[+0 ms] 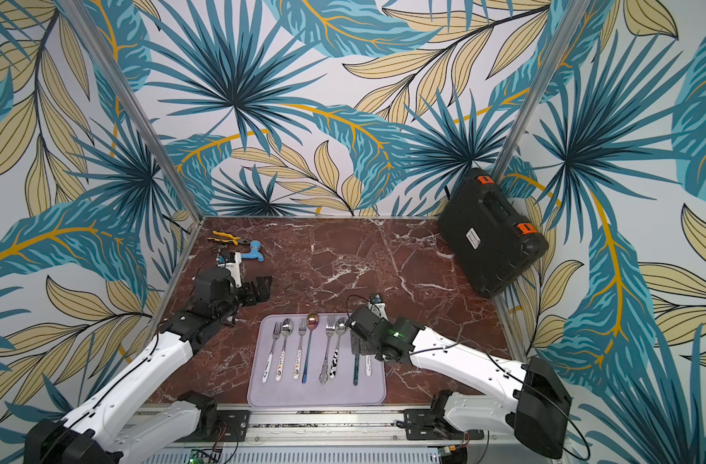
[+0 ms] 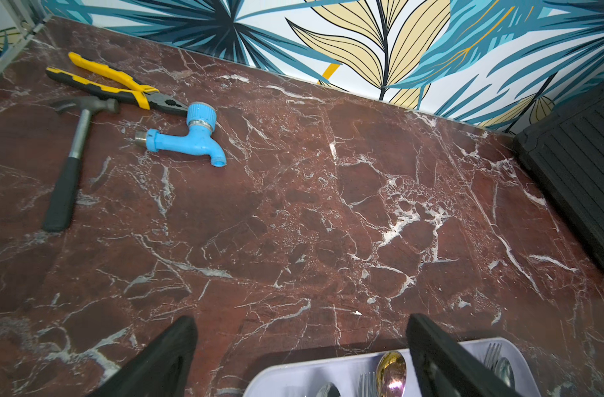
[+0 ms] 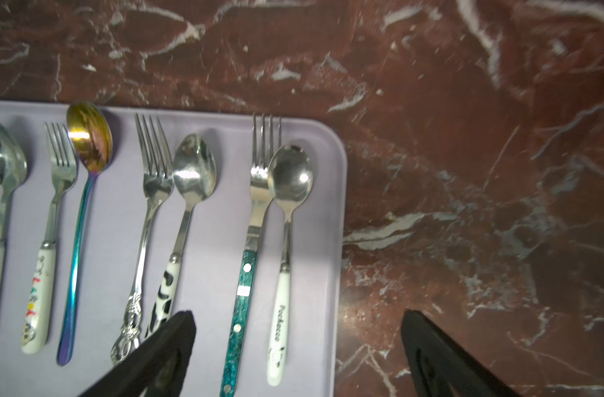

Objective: Set the spoon and fork side by side
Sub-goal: Reset both arms

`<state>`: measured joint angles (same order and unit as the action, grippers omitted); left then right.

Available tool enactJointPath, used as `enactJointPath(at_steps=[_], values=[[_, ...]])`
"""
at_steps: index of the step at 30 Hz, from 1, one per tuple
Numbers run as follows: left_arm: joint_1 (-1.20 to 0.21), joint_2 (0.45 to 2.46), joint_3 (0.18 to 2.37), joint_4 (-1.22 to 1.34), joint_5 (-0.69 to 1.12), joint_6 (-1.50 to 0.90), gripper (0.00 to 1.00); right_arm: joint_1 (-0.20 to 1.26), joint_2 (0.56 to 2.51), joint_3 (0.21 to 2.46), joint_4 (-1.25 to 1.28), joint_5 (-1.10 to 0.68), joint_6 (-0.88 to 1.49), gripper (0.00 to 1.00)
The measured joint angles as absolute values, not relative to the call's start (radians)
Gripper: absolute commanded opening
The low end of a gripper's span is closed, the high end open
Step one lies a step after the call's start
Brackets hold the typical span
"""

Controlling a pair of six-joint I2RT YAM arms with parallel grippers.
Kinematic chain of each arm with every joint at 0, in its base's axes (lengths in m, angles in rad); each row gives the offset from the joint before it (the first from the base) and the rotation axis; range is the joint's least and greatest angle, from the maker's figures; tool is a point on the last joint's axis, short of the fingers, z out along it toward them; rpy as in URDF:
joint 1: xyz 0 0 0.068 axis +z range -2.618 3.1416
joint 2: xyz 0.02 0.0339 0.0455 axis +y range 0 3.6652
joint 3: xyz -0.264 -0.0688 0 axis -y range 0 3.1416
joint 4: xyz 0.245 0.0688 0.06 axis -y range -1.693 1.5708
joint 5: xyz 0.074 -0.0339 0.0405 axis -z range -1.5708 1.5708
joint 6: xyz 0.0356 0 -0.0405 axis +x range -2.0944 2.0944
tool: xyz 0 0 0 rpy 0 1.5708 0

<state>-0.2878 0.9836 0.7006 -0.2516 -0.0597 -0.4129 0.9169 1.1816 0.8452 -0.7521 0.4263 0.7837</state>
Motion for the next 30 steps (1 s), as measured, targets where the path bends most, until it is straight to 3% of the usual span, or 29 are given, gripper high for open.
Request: enactJointPath(at_steps=[6,13,21,30], values=[[-0.288,0.898,0.702,-0.282,-0.163,-0.403,1.00,0.871,1.086,0.843,-0.726,0.703,0.655,1.00],[-0.288,0.810,0.685,-0.234,-0.348,-0.358,1.00,0.767,0.823,0.577,-0.241,0.983,0.281,1.00],[-0.287,0.769,0.494,-0.030,-0.573,-0.232,1.00,0.456,0.739,0.352,0.160,0.927,0.068,0.99],[-0.287,0.797,0.298,0.249,-0.583,-0.070,1.00,0.367,1.002,0.261,0.471,0.863,0.024,1.00]])
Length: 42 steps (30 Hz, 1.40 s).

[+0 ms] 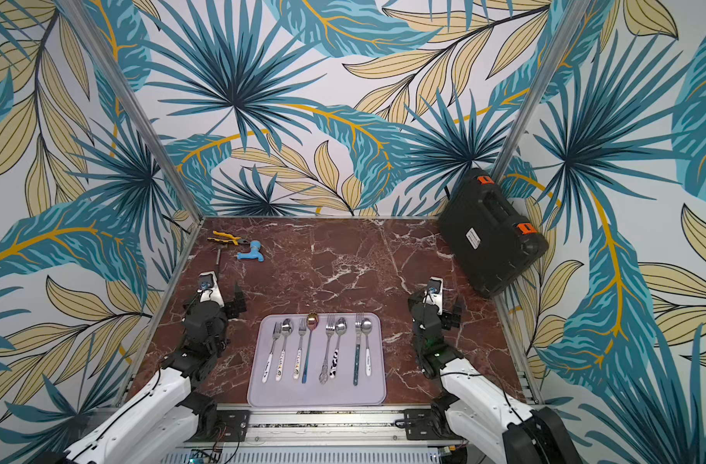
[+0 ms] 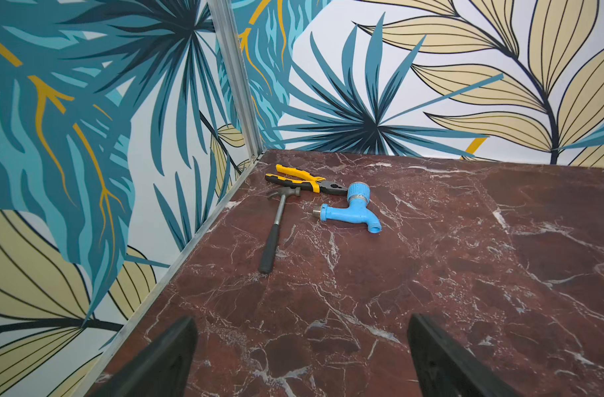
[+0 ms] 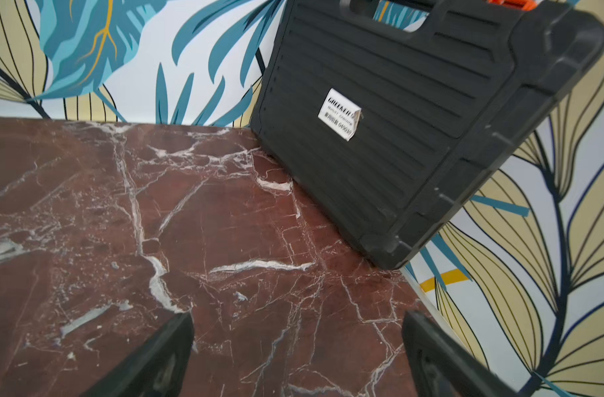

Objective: Set the spoon and fork side by side
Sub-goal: Reset both arms

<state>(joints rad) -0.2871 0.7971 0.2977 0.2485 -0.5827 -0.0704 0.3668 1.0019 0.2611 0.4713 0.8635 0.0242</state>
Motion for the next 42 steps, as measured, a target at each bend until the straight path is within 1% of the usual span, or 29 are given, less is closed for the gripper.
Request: enactJointPath(at_steps=[5,8,13,17,19,22,24,30,36,42], values=[[-0.287,0.844,0.236,0.393,-0.576,0.009,1.00,0.334,1.121,0.260,0.583,0.852,0.022,0.99],[-0.283,0.905,0.219,0.473,-0.561,0.047,1.00,0.307,1.171,0.262,0.647,0.831,0.018,1.00],[-0.234,1.092,0.213,0.637,-0.511,0.083,1.00,0.241,1.264,0.273,0.765,0.776,0.018,0.99],[-0.187,1.258,0.220,0.749,-0.437,0.097,1.00,0.187,1.377,0.306,0.868,0.715,0.022,1.00],[-0.167,1.333,0.236,0.785,-0.384,0.096,1.00,0.168,1.426,0.332,0.874,0.680,0.023,0.99],[-0.141,1.452,0.276,0.853,-0.313,0.098,1.00,0.139,1.453,0.358,0.881,0.580,0.026,0.99],[-0.134,1.521,0.302,0.886,-0.268,0.101,1.00,0.116,1.494,0.359,0.940,0.515,0.025,0.99],[-0.072,1.535,0.377,0.838,-0.167,0.080,1.00,0.079,1.518,0.372,0.912,0.413,0.035,1.00],[-0.062,1.531,0.387,0.824,-0.115,0.072,1.00,0.078,1.518,0.376,0.910,0.383,0.038,0.99],[-0.062,1.531,0.387,0.817,-0.100,0.071,1.00,0.078,1.518,0.376,0.907,0.373,0.038,0.99]])
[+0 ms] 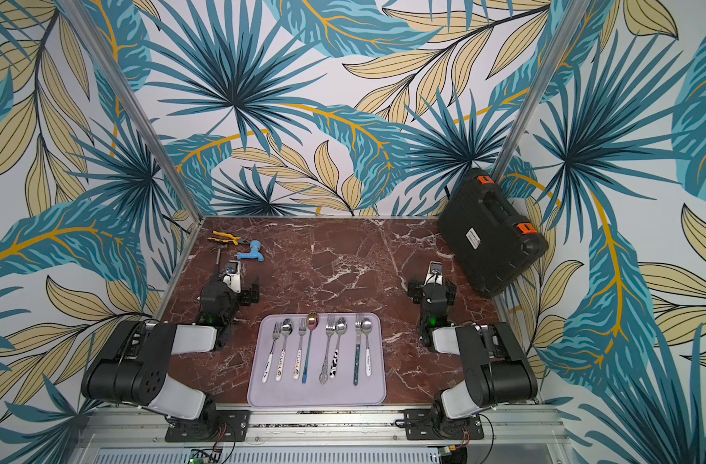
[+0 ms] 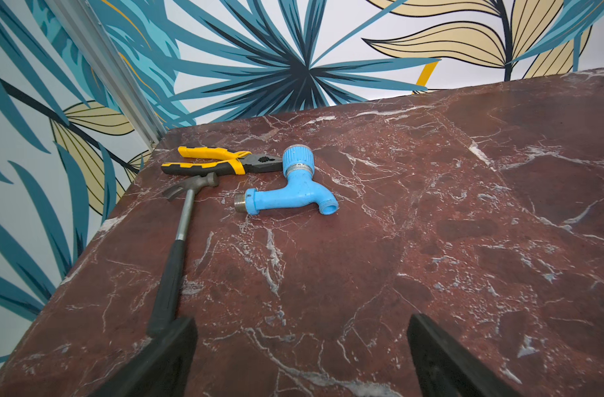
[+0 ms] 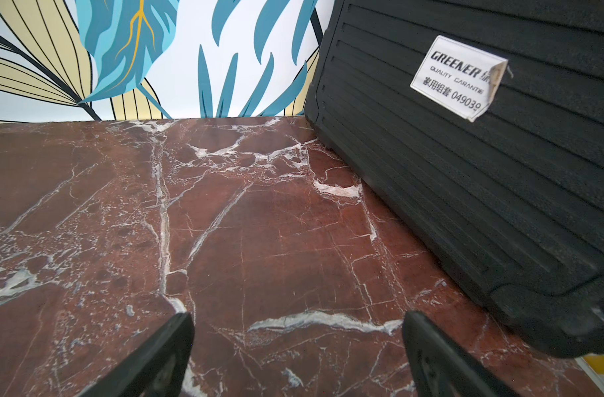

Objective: Set the spoon and fork side by side
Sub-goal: Reset both arms

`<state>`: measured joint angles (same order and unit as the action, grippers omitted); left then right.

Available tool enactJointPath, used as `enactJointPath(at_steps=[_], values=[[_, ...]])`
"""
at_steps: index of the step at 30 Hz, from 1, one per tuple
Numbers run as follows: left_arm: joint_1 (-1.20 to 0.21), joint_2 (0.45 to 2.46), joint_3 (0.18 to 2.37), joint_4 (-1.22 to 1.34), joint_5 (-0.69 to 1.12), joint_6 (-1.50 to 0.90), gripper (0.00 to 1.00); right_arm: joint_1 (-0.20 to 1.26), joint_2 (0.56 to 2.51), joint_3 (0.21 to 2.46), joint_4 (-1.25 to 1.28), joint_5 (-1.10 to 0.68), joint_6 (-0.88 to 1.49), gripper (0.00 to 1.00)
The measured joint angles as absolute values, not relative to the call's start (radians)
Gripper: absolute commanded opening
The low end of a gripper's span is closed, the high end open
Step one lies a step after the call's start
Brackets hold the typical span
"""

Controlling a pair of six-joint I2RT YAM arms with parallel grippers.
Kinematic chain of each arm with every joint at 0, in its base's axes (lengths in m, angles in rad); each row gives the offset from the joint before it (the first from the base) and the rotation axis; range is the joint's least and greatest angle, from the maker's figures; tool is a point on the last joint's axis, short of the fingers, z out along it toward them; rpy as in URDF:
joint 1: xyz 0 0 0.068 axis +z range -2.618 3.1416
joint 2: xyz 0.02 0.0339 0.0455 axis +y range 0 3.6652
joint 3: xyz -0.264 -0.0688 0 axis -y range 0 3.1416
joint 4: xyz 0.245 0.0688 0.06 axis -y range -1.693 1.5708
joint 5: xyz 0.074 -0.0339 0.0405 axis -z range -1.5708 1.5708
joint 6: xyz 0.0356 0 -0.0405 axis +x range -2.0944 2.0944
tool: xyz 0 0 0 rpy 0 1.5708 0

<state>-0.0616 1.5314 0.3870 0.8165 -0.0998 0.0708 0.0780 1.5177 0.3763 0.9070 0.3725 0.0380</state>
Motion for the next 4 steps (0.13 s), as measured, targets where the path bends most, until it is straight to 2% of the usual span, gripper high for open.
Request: enactJointPath(at_steps=[4], values=[[-0.062,1.531,0.387,0.816,-0.091,0.071,1.00,0.078,1.518,0.378,0.907,0.372,0.038,0.99]])
